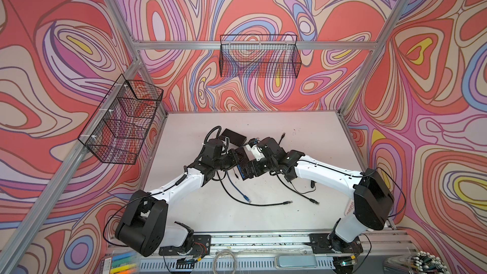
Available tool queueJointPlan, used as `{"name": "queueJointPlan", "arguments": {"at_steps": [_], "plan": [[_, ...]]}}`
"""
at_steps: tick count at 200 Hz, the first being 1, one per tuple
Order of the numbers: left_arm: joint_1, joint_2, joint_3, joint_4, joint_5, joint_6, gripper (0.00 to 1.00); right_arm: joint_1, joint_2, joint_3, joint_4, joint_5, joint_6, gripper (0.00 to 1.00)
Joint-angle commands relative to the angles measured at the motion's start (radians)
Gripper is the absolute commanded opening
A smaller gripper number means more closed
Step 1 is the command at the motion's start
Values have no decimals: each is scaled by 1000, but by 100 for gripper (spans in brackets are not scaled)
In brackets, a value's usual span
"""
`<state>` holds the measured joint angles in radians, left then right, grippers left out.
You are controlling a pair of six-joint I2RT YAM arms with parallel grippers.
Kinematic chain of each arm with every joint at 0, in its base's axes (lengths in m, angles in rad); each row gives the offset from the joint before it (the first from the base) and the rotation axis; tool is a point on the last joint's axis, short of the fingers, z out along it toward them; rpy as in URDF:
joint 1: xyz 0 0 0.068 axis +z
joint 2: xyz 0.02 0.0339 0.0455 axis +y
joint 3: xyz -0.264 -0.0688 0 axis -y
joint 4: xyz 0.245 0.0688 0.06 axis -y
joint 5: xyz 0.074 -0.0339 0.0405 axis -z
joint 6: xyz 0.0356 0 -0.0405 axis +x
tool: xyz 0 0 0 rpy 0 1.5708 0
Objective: Insert the plug into the switch port
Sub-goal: 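Open the right gripper and release the switch to the left gripper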
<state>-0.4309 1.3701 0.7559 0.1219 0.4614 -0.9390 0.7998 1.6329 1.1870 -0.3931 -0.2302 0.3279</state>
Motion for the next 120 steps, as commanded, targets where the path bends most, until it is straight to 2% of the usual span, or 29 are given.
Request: {"name": "queueJointPlan", "arguments": {"at_steps": [1, 59, 97, 120], "plan": [[5, 7, 31, 41, 20, -10, 11, -1, -7, -16, 27, -24, 6, 90], [4, 9, 34, 41, 17, -9, 11, 7, 3, -39, 51, -50, 27, 81], [5, 12, 38, 41, 19, -9, 11, 11, 10, -56, 46, -49, 31, 81], [5, 13, 37, 44, 22, -10, 11, 13, 13, -55, 49, -50, 28, 74]]}}
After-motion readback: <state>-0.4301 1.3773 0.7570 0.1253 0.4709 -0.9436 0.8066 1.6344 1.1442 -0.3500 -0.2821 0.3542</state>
